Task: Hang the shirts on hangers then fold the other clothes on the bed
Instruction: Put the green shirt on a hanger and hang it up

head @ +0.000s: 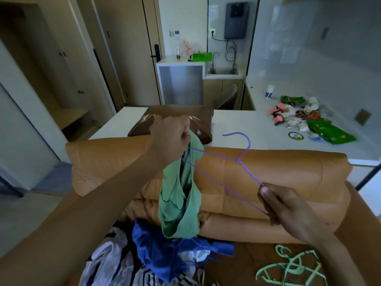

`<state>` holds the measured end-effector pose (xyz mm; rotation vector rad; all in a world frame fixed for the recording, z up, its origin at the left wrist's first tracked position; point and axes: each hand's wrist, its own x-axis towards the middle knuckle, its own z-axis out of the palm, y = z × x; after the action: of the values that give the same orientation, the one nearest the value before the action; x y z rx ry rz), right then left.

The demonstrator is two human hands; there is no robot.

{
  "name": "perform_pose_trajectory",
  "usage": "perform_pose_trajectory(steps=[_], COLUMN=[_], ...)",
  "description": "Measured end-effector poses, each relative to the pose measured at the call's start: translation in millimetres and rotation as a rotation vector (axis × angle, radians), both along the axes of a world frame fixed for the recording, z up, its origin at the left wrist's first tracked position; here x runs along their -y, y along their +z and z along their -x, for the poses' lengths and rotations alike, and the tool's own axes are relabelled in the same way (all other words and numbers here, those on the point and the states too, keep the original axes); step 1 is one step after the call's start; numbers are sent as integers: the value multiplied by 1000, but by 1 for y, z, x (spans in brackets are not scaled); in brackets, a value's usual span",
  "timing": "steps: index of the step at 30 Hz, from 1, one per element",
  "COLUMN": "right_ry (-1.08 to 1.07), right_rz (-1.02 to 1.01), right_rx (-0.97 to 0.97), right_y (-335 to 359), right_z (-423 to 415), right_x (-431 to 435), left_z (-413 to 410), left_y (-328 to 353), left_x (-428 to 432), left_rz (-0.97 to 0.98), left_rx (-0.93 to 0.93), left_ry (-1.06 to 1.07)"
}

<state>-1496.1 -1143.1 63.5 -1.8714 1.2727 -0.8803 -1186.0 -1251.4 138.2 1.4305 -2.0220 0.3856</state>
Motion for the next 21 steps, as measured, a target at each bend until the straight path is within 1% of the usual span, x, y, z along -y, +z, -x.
perform_pose_trajectory(steps=[4, 6, 9, 13, 15, 18, 21], right_ry=[-36, -22, 20, 40, 53, 73, 81], right_rz=[98, 57, -95, -139, -176, -207, -217], right_rx=[-79, -103, -80, -86, -71, -77, -64], right_y=[11, 19, 35, 49, 53, 57, 59], right_z=[-22, -17, 5, 17, 20, 26, 30], right_x=[1, -2, -8, -10, -10, -13, -18], left_z=[1, -8, -29, -35, -33, -32, -31], left_y=[12, 19, 35, 43, 40, 35, 29], left_x=[-5, -7, -7, -7, -6, -4, -2], left_rz=[-70, -99, -123, -157, -194, -237, -235], left_rx=[101, 128, 119, 194, 148, 57, -46], left_ry=[22, 18, -56, -215, -263, -245, -235])
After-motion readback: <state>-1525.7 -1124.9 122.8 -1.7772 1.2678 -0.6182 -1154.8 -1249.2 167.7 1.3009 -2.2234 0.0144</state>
